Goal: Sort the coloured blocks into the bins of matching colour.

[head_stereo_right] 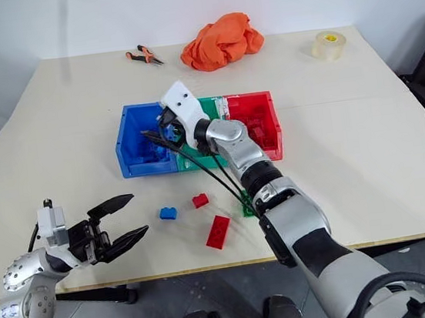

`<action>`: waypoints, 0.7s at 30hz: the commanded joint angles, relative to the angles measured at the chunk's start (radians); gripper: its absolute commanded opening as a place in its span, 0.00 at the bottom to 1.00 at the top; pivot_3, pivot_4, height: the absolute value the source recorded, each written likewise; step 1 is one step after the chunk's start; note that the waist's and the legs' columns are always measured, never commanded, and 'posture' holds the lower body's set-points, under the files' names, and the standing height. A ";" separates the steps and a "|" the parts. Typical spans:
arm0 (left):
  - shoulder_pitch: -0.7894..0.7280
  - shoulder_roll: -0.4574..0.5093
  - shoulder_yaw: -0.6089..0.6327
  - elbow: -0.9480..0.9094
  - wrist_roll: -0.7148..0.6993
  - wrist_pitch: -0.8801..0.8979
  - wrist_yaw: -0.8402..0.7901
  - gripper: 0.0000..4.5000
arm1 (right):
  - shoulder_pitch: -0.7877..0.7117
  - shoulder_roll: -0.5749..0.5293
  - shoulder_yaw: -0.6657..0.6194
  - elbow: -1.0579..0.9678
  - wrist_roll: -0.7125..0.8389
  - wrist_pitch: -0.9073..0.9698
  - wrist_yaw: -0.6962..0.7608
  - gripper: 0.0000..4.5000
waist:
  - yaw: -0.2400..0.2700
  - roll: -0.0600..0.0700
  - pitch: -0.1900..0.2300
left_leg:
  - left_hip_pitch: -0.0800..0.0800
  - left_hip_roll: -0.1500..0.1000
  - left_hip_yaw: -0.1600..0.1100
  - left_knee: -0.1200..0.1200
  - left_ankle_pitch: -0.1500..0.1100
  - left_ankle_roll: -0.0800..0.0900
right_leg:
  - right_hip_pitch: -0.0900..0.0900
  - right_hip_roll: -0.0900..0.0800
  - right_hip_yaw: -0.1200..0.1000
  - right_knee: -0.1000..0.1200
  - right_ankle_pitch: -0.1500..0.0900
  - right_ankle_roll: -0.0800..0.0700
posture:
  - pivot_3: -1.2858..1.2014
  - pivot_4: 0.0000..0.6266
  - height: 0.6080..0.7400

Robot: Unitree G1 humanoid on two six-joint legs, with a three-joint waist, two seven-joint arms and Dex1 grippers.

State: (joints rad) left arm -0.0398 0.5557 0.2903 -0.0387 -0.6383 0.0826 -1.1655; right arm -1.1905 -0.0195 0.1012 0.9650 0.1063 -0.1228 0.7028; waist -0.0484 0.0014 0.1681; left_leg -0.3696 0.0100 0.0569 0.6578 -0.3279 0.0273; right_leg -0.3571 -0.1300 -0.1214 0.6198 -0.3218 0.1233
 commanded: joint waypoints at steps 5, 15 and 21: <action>-0.048 0.085 0.023 0.120 0.017 -0.044 -0.101 1.00 | 0.399 -0.313 -0.033 -0.686 0.192 0.270 0.331 0.99 | 0.019 0.000 0.000 | -0.001 -0.001 -0.002 0.000 -0.001 0.001 | 0.001 -0.001 0.002 -0.002 0.000 0.000 | 0.52 0.24 1.00; -0.144 0.148 0.014 0.317 0.060 -0.137 -0.235 1.00 | 0.993 -0.762 -0.309 -1.059 0.335 0.447 0.464 0.99 | 0.029 0.000 0.000 | 0.000 0.001 0.006 -0.002 0.000 0.000 | 0.006 -0.001 -0.005 -0.018 0.000 0.000 | 0.52 0.24 1.00; -0.199 0.145 -0.002 0.367 0.071 -0.140 -0.264 1.00 | 1.226 -0.878 -0.411 -1.106 0.329 0.419 0.507 0.99 | 0.032 0.000 0.000 | 0.002 0.003 0.011 -0.003 0.000 0.001 | 0.008 -0.002 -0.009 -0.024 0.000 0.000 | 0.52 0.24 1.00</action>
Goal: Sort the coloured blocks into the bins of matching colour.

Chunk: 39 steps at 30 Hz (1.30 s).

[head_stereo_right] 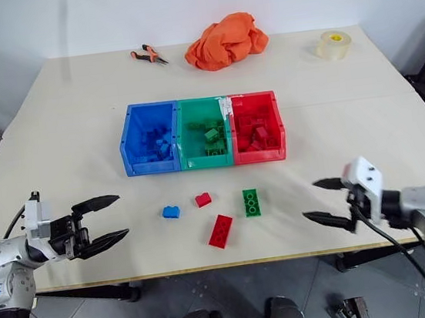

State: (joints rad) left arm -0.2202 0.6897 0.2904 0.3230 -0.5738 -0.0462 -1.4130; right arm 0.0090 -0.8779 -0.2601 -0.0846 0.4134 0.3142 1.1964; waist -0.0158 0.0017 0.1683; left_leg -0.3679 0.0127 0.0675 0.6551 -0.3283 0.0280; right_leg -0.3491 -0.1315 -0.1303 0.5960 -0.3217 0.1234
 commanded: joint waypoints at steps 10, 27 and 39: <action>-0.054 -0.006 -0.034 -0.023 0.011 0.014 -0.011 1.00 | -0.150 0.091 0.152 -0.054 -0.064 -0.062 -0.074 0.99 | 0.002 0.000 0.000 | 0.001 0.001 -0.001 0.001 0.000 0.000 | 0.003 -0.001 -0.001 -0.003 0.000 0.000 | 0.52 0.24 1.00; 0.096 -0.034 0.007 -0.221 -0.024 0.067 0.100 1.00 | -0.490 0.261 0.462 0.291 -0.240 -0.265 0.022 0.99 | 0.009 0.000 0.000 | 0.000 0.000 -0.005 0.004 0.000 0.001 | 0.005 0.000 -0.001 -0.001 0.000 0.000 | 0.52 0.24 1.00; 0.138 -0.041 0.015 -0.255 -0.027 0.059 0.143 1.00 | -0.523 0.323 0.456 0.336 -0.216 -0.265 0.031 0.79 | -0.007 0.000 0.000 | 0.000 0.001 -0.006 0.004 0.000 0.000 | 0.005 0.000 -0.001 -0.001 0.000 0.000 | 0.52 0.24 1.00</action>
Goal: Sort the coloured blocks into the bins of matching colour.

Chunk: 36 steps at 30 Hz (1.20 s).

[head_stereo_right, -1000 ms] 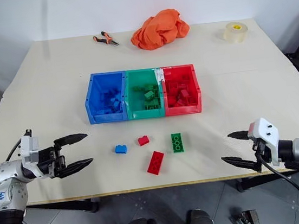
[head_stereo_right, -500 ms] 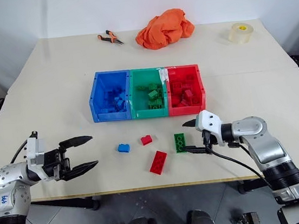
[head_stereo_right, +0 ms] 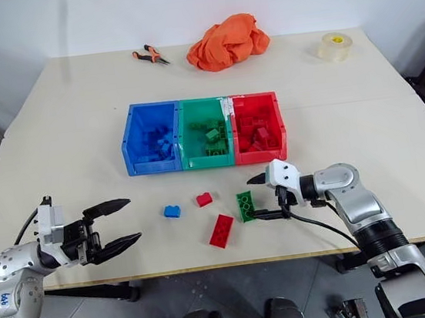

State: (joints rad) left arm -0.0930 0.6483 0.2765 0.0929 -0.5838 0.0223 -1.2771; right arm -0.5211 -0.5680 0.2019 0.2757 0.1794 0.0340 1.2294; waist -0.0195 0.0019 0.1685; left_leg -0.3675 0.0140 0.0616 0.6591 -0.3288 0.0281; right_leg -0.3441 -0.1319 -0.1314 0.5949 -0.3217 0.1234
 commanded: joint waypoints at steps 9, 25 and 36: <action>-0.012 -0.008 0.015 -0.001 -0.009 -0.021 0.011 1.00 | 0.021 0.039 -0.022 -0.048 0.037 0.063 -0.029 0.11 | -0.006 0.000 0.000 | 0.000 0.000 -0.001 0.000 0.000 0.000 | 0.000 0.000 0.000 0.000 0.000 0.000 | 0.52 0.24 1.00; -0.026 -0.024 0.006 0.021 -0.003 -0.040 0.007 1.00 | 0.041 -0.010 -0.111 -0.119 0.098 0.213 -0.086 0.04 | -0.006 0.000 0.000 | 0.000 -0.001 -0.001 0.000 0.000 0.000 | 0.000 0.000 0.000 0.000 0.000 0.000 | 0.52 0.24 1.00; -0.026 -0.026 0.006 0.032 -0.004 -0.048 0.005 1.00 | 0.116 -0.143 -0.093 -0.236 0.053 0.151 -0.011 0.76 | -0.005 0.000 0.000 | -0.001 -0.001 -0.001 0.000 0.000 0.000 | 0.000 0.000 0.000 0.000 0.000 0.000 | 0.52 0.24 1.00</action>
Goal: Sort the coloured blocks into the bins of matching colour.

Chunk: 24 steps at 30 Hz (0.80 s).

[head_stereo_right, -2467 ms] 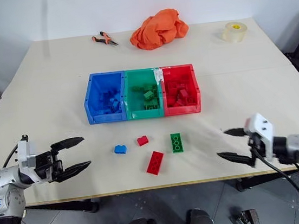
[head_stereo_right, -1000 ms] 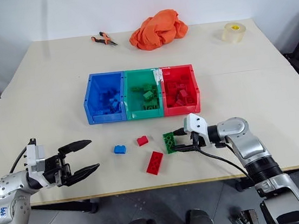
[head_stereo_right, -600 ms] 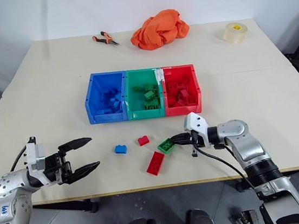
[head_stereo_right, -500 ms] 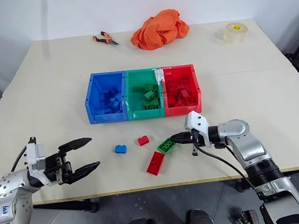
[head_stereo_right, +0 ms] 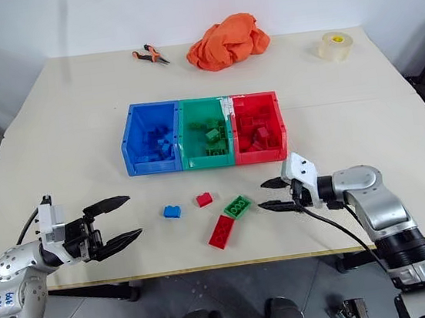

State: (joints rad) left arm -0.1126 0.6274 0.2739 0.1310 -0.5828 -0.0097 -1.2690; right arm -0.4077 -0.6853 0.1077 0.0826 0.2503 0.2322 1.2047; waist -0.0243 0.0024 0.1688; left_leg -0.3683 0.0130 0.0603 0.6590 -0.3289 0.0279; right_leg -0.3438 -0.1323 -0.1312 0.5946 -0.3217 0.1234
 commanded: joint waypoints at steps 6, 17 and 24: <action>-0.007 -0.005 0.009 -0.002 -0.008 -0.018 -0.009 1.00 | -0.001 0.006 0.059 -0.050 -0.083 -0.088 -0.022 0.99 | -0.001 0.000 0.000 | 0.000 0.000 0.000 0.000 0.000 0.000 | 0.000 0.000 0.000 0.000 0.000 0.000 | 0.52 0.24 1.00; 0.017 -0.003 0.022 -0.020 -0.013 -0.019 -0.005 1.00 | -0.119 0.144 0.152 0.099 -0.173 -0.234 -0.077 0.99 | -0.003 0.000 0.000 | 0.000 0.000 0.000 0.000 0.000 0.000 | -0.001 0.001 -0.001 0.000 0.000 0.000 | 0.52 0.24 1.00; 0.035 -0.008 0.026 -0.034 -0.014 -0.024 0.010 1.00 | -0.161 0.187 0.159 0.171 -0.168 -0.282 -0.057 0.91 | -0.001 0.000 0.000 | 0.000 -0.001 -0.002 0.001 0.000 0.000 | 0.000 0.001 0.000 0.001 0.000 0.000 | 0.52 0.24 1.00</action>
State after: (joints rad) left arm -0.0830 0.6259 0.2758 0.1300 -0.5831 -0.0183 -1.2656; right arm -0.5547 -0.5009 0.2793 0.2608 0.0663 -0.0260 1.1411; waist -0.0252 0.0024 0.1688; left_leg -0.3683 0.0121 0.0586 0.6596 -0.3288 0.0278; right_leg -0.3437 -0.1312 -0.1314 0.5961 -0.3217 0.1234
